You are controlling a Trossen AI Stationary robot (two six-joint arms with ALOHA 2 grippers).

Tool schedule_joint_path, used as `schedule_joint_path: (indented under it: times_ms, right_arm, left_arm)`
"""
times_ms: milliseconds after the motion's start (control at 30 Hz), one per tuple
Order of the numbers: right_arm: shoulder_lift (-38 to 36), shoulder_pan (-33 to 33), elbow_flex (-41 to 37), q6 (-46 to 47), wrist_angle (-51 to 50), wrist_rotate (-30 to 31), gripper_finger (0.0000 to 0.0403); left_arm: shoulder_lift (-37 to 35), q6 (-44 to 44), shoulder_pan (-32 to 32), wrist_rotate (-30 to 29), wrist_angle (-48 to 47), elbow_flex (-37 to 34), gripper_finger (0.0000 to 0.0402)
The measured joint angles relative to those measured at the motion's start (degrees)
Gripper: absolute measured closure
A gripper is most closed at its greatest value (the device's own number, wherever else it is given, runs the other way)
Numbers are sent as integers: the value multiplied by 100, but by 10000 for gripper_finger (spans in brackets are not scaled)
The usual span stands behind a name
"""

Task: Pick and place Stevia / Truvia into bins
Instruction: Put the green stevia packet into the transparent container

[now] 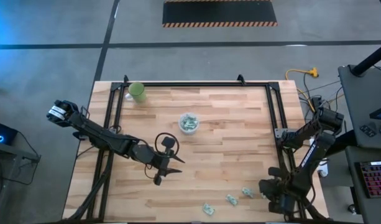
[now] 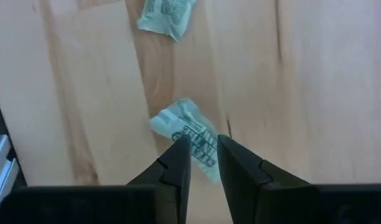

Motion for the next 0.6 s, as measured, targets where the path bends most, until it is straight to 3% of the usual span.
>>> schedule_joint_path:
  times_ms: [200, 600]
  right_arm:
    - [0, 0, -223, -225, 565, 90, 304]
    - [0, 0, -370, -132, 723, 109, 257]
  left_arm:
    - [1, 0, 0, 1, -2, 0, 242]
    - [1, -2, 0, 1, -7, -7, 242]
